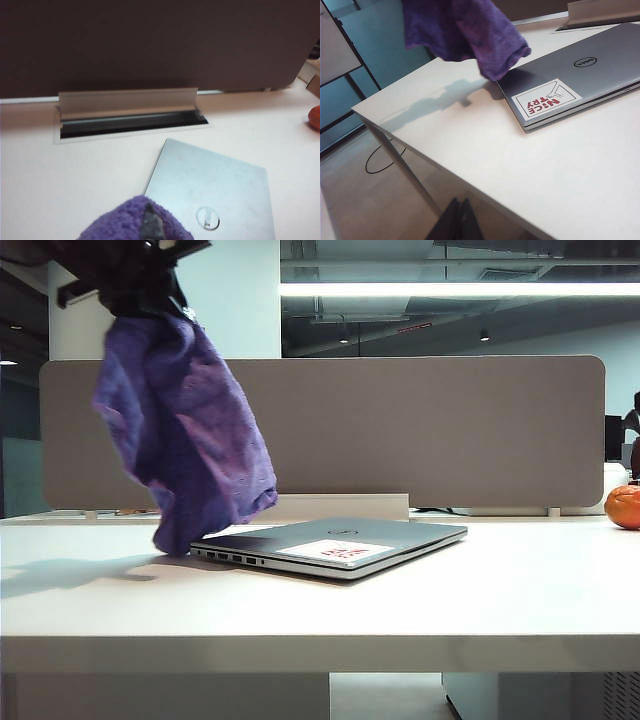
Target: Pick up the purple rag and put it over the laptop.
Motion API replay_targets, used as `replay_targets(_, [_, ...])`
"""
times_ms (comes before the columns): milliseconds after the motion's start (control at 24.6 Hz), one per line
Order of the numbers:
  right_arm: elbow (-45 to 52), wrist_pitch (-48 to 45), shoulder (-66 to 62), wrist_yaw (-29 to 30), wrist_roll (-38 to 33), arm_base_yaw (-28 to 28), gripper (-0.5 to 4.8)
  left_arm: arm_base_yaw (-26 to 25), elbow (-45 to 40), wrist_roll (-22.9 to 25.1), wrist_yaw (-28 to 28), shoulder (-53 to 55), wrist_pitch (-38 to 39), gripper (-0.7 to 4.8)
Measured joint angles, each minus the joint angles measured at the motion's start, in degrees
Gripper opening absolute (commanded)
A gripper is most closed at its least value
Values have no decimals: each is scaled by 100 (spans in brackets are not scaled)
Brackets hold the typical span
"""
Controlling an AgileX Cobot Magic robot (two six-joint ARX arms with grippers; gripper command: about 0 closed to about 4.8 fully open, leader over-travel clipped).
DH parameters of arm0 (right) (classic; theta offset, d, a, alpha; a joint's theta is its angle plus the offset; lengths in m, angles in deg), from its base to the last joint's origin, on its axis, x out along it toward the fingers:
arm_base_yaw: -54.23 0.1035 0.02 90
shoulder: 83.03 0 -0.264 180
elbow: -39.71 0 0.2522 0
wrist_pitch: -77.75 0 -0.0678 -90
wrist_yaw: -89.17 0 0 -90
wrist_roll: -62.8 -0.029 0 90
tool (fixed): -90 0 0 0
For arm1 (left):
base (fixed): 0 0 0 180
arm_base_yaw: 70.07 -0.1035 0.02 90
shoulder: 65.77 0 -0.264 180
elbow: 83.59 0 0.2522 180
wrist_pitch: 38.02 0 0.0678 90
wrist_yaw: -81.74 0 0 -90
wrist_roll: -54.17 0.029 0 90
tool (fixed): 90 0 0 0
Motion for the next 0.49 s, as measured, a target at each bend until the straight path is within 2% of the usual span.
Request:
replay_targets(365, [0,7,0,-2,0,0,22,450,2,0,24,817,-1241,-6])
replay_targets(487, [0,15,0,0,0,0,22,664,487,0,26,1263,-1344,-6])
